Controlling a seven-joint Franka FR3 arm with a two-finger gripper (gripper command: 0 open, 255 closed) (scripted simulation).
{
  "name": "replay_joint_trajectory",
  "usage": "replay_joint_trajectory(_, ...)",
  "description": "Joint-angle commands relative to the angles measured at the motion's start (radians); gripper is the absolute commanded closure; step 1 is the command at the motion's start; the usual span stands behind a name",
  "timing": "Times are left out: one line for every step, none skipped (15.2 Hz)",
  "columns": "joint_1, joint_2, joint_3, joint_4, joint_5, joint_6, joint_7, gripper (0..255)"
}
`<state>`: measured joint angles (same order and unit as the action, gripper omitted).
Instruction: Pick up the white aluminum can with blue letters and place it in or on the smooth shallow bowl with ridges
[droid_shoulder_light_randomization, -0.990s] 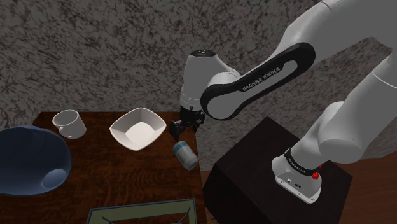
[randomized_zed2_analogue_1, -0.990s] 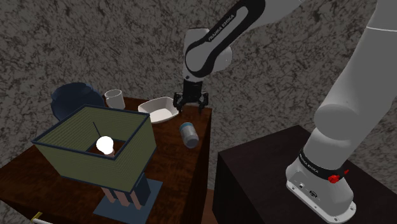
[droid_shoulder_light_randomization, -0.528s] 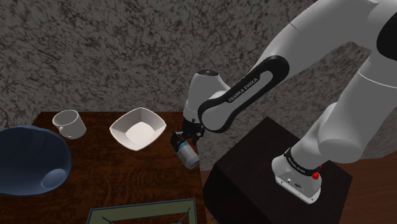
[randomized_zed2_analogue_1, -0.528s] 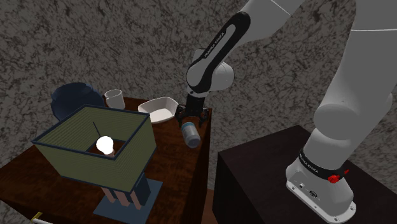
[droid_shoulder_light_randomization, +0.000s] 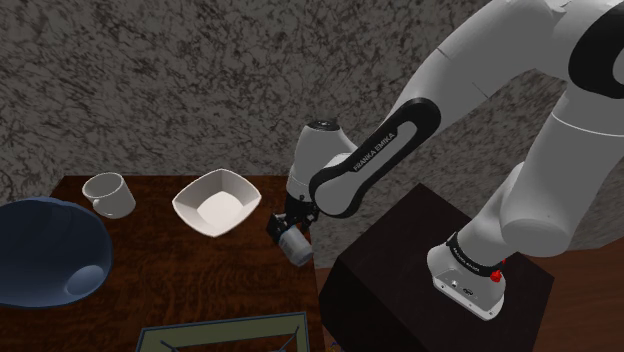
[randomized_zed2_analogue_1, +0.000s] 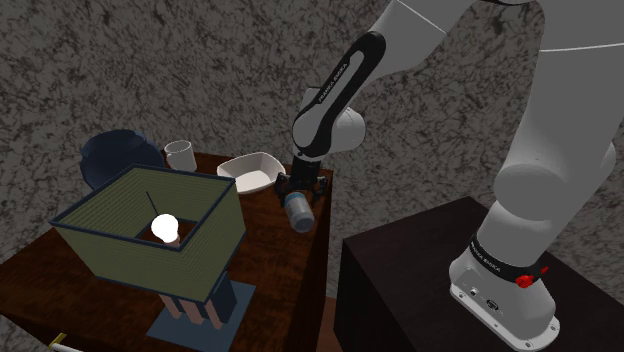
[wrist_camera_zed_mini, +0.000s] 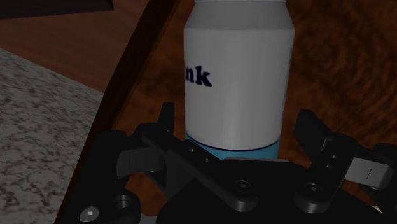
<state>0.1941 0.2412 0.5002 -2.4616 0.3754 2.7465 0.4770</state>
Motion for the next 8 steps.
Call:
replay_joint_trajectory(0.001,0.001,0.0,0.001,-0.001,0.001,0.001,0)
replay_joint_trajectory(0.001,0.001,0.0,0.001,-0.001,0.001,0.001,0)
replay_joint_trajectory(0.001,0.001,0.0,0.001,-0.001,0.001,0.001,0)
replay_joint_trajectory(0.0,0.001,0.0,0.001,-0.001,0.001,0.0,0)
replay_joint_trajectory(0.0,0.001,0.0,0.001,-0.001,0.001,0.0,255)
replay_joint_trajectory(0.0,0.001,0.0,0.001,-0.001,0.001,0.0,255)
replay_joint_trajectory(0.001,0.001,0.0,0.001,-0.001,0.001,0.001,255)
replay_joint_trajectory(0.0,0.001,0.0,0.001,-0.001,0.001,0.0,255)
